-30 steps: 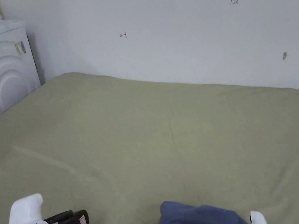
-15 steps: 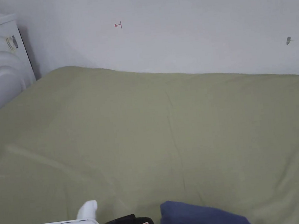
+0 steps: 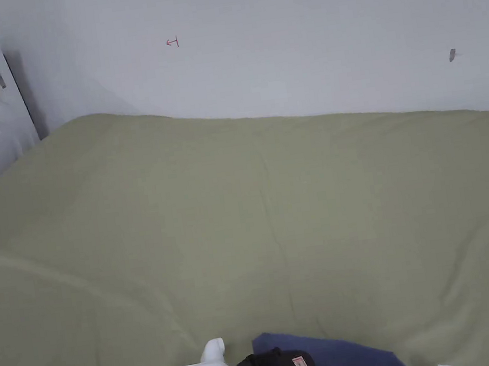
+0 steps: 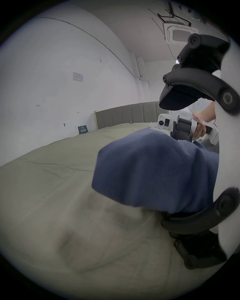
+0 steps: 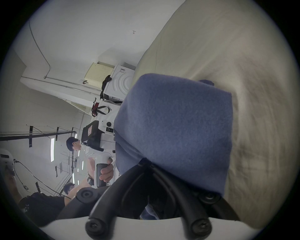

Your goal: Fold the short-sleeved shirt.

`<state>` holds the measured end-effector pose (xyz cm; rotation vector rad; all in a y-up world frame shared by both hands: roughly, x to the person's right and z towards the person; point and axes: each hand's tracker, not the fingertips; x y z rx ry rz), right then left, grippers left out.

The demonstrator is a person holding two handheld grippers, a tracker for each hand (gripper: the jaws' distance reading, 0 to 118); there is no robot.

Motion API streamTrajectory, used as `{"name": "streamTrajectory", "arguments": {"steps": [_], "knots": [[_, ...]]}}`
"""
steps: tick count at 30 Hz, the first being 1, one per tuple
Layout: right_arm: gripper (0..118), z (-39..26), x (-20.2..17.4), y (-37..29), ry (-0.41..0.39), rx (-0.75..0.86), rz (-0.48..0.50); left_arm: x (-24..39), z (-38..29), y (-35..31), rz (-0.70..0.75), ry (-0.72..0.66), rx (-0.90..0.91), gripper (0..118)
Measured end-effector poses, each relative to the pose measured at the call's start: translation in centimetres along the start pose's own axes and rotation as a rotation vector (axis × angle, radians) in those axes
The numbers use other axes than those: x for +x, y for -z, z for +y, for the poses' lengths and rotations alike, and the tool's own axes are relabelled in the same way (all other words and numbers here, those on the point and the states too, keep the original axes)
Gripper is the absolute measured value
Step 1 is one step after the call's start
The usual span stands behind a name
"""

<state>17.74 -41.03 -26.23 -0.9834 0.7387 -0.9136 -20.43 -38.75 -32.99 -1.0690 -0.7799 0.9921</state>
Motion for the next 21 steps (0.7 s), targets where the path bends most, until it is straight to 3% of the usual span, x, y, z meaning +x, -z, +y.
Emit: {"name": "streamTrajectory", "arguments": {"steps": [1, 2, 3, 4, 7, 13, 15, 21], "knots": [[1, 0.0, -0.1, 0.0, -0.006, 0.001, -0.002, -0.1, 0.0, -0.3, 0.000, 0.004, -0.001, 94], [2, 0.0, -0.2, 0.0, -0.008, 0.001, -0.004, -0.4, 0.0, -0.4, 0.003, -0.014, -0.021, 77], [2, 0.0, -0.2, 0.0, -0.009, 0.001, -0.007, -0.9, 0.5, -0.7, 0.035, -0.028, -0.032, 34], [2, 0.1, -0.2, 0.0, -0.017, 0.002, -0.009, -1.3, 0.4, -0.8, 0.115, -0.039, -0.038, 22], [2, 0.0, -0.9, 0.2, -0.045, 0.002, -0.030, -1.6, -0.2, -1.0, 0.058, -0.031, -0.029, 22], [1, 0.0, -2.6, -0.4, -0.086, 0.029, -0.065, 1.9, 0.9, -2.4, 0.118, 0.097, -0.078, 22], [1, 0.2, -3.5, -0.6, -0.112, 0.052, -0.074, 2.5, 2.5, -4.5, 0.149, 0.153, -0.081, 22], [1, 0.2, -6.7, 0.3, -0.167, 0.078, -0.062, 0.2, 9.5, -15.4, 0.242, 0.121, -0.023, 22]]}}
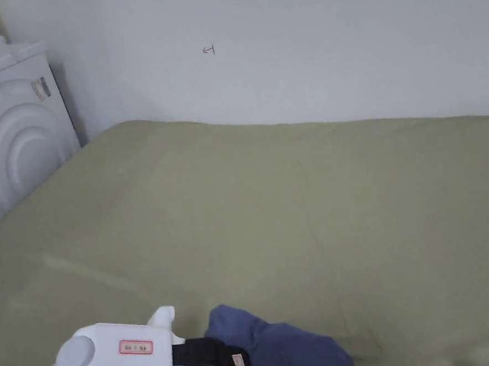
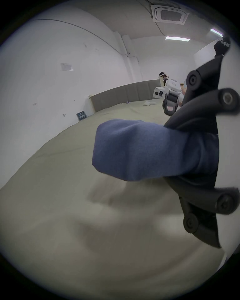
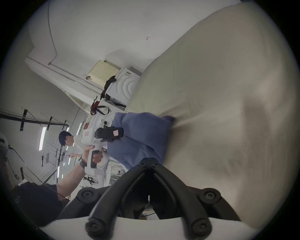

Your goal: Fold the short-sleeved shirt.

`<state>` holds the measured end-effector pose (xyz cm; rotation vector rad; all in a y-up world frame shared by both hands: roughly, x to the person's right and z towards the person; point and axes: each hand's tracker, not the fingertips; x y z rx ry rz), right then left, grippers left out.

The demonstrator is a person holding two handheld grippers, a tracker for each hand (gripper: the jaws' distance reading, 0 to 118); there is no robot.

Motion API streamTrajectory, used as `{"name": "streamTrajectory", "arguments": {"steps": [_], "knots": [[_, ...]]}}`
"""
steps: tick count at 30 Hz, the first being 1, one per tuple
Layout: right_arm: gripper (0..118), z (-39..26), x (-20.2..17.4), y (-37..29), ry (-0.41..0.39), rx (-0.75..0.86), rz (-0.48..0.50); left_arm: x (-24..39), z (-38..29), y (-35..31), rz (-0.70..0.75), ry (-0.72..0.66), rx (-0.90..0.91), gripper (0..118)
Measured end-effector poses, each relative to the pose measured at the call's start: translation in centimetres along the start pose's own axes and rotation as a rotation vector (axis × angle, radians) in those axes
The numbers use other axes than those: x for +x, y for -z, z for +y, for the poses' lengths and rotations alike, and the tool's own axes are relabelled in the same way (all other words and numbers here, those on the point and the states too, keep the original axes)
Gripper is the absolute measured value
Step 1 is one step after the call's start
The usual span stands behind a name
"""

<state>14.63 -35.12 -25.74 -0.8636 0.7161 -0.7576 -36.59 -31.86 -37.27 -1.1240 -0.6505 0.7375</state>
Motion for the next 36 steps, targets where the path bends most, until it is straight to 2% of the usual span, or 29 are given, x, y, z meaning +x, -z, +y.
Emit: {"name": "streamTrajectory", "arguments": {"steps": [5, 10, 13, 15, 16, 17, 18, 19, 22, 25, 27, 28, 30, 32, 34, 36], "knots": [[1, -0.6, -2.3, 1.9, -0.029, 0.002, 0.022, -7.4, 4.2, -10.9, 0.213, -0.025, -0.004, 22], [1, -1.6, -3.6, 2.9, -0.042, -0.017, 0.025, -10.2, 3.7, -19.7, 0.395, -0.090, 0.041, 22], [1, -2.1, -4.0, 3.0, -0.047, -0.039, -0.009, -12.1, 2.6, -22.3, 0.434, -0.128, 0.054, 22], [1, -2.4, -4.2, 3.0, -0.047, -0.037, -0.021, -13.1, 2.1, -22.6, 0.397, -0.153, 0.068, 22], [1, -2.5, -4.4, 3.0, -0.046, -0.038, -0.022, -13.2, 1.7, -22.4, 0.376, -0.157, 0.083, 30], [1, -2.6, -4.6, 2.9, -0.046, -0.030, -0.027, -13.0, 1.4, -22.0, 0.365, -0.147, 0.104, 51], [1, -2.6, -4.8, 2.8, -0.047, -0.031, -0.025, -13.0, 1.7, -21.7, 0.424, -0.119, 0.122, 85], [1, -2.7, -4.9, 2.7, -0.051, -0.027, -0.025, -12.6, 1.6, -21.3, 0.492, -0.105, 0.130, 97], [1, -2.8, -6.1, 1.9, -0.073, -0.013, -0.032, -12.1, 2.1, -22.8, 0.498, -0.084, 0.125, 98], [1, -3.0, -7.8, 0.1, -0.132, 0.030, -0.024, -7.0, 2.2, -25.4, 0.614, 0.052, 0.271, 98], [2, -2.8, -8.9, -1.3, -0.168, 0.075, -0.096, -3.0, 1.8, -26.5, 0.683, 0.168, 0.378, 98], [2, -2.6, -9.7, -2.1, -0.210, 0.107, -0.171, -0.1, 1.1, -26.3, 0.674, 0.236, 0.465, 97], [2, -2.1, -11.1, -3.4, -0.304, 0.162, -0.333, 4.3, -0.1, -25.0, 0.604, 0.312, 0.519, 97], [2, -1.3, -12.8, -4.7, -0.377, 0.223, -0.462, 9.4, -1.5, -21.7, 0.616, 0.421, 0.595, 97], [2, -0.4, -13.9, -6.3, -0.388, 0.295, -0.546, 13.0, -3.0, -18.0, 0.652, 0.517, 0.645, 97], [2, 0.4, -14.8, -8.1, -0.419, 0.373, -0.588, 16.3, -4.5, -14.2, 0.641, 0.571, 0.677, 96]]}}
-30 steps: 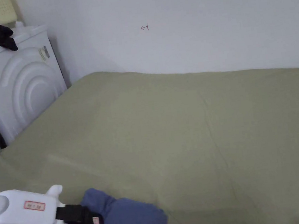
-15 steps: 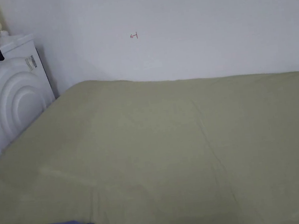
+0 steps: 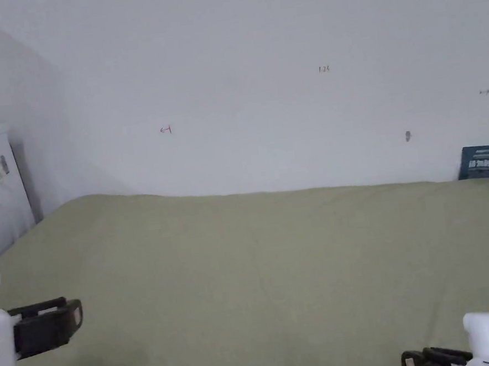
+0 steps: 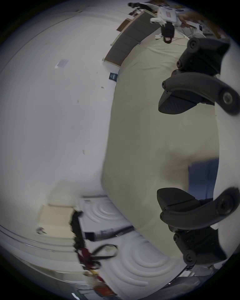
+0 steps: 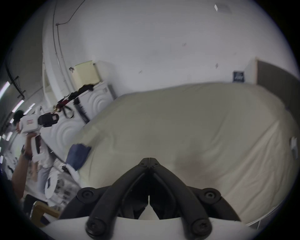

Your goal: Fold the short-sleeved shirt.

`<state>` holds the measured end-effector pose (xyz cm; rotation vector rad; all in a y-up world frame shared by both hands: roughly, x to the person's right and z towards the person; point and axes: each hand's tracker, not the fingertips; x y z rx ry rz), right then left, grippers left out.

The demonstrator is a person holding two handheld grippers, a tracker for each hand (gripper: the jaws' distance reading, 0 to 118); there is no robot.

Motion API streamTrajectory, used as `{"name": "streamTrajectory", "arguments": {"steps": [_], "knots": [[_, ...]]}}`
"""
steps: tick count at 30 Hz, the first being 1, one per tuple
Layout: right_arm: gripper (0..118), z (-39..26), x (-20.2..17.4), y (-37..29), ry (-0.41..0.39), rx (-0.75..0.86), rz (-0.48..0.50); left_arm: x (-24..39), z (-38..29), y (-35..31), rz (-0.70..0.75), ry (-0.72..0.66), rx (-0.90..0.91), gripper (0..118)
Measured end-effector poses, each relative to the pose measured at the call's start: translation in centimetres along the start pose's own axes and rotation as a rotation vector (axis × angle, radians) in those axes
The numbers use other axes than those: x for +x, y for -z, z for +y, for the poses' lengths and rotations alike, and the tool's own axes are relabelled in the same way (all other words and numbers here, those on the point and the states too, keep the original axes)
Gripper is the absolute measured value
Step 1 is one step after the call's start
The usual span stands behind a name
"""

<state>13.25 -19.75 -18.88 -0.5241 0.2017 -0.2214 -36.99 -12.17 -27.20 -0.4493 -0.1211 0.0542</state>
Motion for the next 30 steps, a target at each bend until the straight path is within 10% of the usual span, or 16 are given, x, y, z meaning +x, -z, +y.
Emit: {"name": "streamTrajectory", "arguments": {"steps": [2, 5, 12, 30], "knots": [[2, 1.5, 0.2, -1.7, -0.005, 0.076, -0.068, 4.9, -0.8, -0.1, -0.015, 0.007, 0.037, 80], [2, 3.1, 0.0, -3.8, -0.046, 0.161, -0.196, 10.2, -2.2, -0.3, -0.053, 0.089, 0.071, 0], [2, 2.8, -1.2, -5.2, -0.156, 0.277, -0.482, 18.3, -6.4, -1.2, 0.072, 0.151, 0.186, 0], [2, -1.3, -2.5, -5.0, -0.149, 0.320, -0.539, 18.5, -7.9, -3.4, 0.063, 0.083, 0.201, 0]]}}
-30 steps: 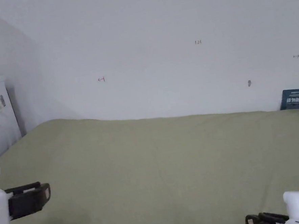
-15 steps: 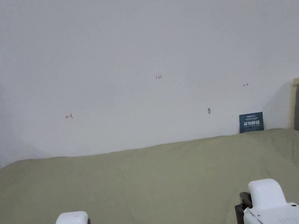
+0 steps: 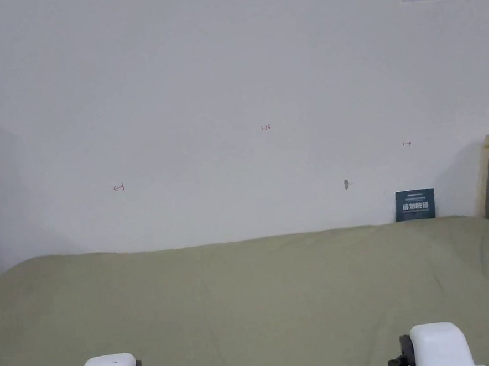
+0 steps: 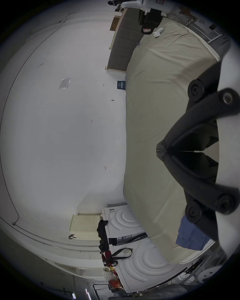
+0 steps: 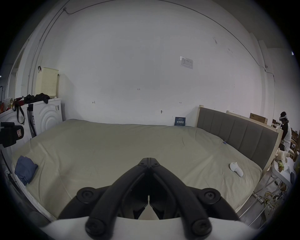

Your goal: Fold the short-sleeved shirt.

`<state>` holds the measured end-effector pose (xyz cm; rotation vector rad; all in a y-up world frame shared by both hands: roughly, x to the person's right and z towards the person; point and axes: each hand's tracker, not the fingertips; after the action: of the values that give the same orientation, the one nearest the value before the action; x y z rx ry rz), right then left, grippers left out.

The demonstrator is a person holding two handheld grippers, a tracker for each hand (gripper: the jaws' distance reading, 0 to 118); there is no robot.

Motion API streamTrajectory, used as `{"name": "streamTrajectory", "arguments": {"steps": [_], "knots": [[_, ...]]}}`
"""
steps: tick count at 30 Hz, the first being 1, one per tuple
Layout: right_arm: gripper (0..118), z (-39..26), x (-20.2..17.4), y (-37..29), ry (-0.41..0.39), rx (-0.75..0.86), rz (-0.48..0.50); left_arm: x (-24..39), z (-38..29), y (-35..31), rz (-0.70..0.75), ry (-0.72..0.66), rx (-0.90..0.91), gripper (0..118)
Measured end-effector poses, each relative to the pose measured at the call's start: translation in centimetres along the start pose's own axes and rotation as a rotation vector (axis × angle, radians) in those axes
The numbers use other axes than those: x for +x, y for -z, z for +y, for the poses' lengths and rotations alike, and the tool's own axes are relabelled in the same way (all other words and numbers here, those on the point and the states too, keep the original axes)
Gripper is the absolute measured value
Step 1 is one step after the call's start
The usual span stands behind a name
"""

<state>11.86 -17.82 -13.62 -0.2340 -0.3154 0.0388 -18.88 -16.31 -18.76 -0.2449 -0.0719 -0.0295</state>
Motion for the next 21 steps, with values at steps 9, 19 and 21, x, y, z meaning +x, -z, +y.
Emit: {"name": "streamTrajectory", "arguments": {"steps": [9, 19, 21], "knots": [[2, 0.11, 0.03, -0.22, -0.005, -0.009, 0.009, 0.25, 0.44, -0.27, -0.017, -0.002, 0.002, 0], [2, 0.48, 0.38, -0.58, 0.001, -0.004, 0.004, 0.27, 0.28, -0.33, -0.026, -0.007, -0.001, 0], [2, 0.44, 0.44, -0.58, 0.002, -0.006, 0.005, 0.18, 0.29, -0.47, -0.027, -0.012, -0.003, 0]]}}
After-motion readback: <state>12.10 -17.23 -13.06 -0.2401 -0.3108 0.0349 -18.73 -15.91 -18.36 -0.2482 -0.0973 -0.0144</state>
